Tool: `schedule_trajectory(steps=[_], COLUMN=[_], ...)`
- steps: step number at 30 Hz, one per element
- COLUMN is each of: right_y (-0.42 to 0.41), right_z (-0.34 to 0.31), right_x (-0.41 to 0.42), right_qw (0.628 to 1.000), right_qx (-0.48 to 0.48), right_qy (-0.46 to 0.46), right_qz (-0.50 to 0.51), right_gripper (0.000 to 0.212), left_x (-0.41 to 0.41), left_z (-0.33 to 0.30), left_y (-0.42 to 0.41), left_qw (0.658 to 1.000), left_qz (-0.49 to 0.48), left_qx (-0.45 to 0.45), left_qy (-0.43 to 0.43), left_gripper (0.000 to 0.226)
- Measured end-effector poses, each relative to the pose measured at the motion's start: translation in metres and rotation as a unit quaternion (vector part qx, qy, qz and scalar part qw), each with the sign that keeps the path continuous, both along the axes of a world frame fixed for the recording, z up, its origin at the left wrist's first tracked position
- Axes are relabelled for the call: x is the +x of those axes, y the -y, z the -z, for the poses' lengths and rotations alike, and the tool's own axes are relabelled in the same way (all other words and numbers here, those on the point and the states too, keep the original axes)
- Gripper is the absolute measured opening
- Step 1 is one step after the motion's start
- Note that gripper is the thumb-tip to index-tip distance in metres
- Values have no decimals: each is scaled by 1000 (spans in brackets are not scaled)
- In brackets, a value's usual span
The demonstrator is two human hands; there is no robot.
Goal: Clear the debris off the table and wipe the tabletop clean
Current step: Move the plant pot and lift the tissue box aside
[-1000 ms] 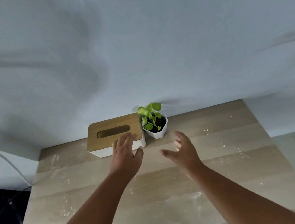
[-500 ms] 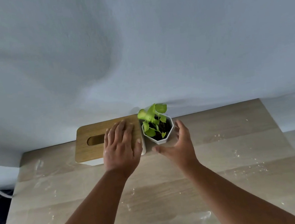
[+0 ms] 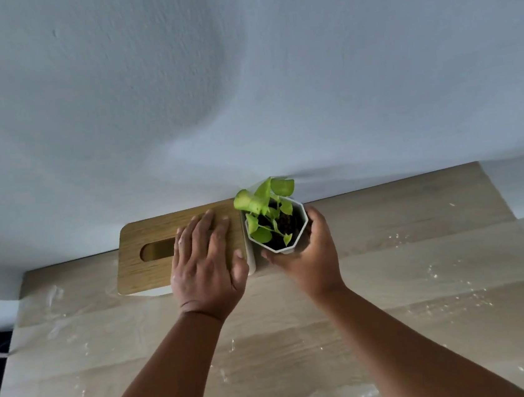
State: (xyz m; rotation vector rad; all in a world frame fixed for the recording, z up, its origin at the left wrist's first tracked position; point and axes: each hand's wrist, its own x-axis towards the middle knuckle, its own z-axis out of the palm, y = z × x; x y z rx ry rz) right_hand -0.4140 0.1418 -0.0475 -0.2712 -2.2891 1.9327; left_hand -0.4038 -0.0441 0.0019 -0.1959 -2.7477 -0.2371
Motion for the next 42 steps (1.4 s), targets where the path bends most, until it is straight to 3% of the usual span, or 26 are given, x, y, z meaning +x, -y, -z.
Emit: schedule_trajectory(steps=[14,28,42], right_y=[-43,-155,-261], right_z=[-23,-26,-11], right_x=[28,36,-4], right_qw=[999,989,968], right_qx=[0,61,46], right_qy=[-14,-21,-25], right_qz=[41,131,246], right_gripper=[92,96,96], left_x=[0,2,1], left_z=[1,-2,4], left_y=[1,-3,-2], left_qw=[1000,1000,1000], left_qz=[-5,-13,-8], left_qx=[-6,1,-7], left_qy=[14,22,0], left_gripper=[56,57,57])
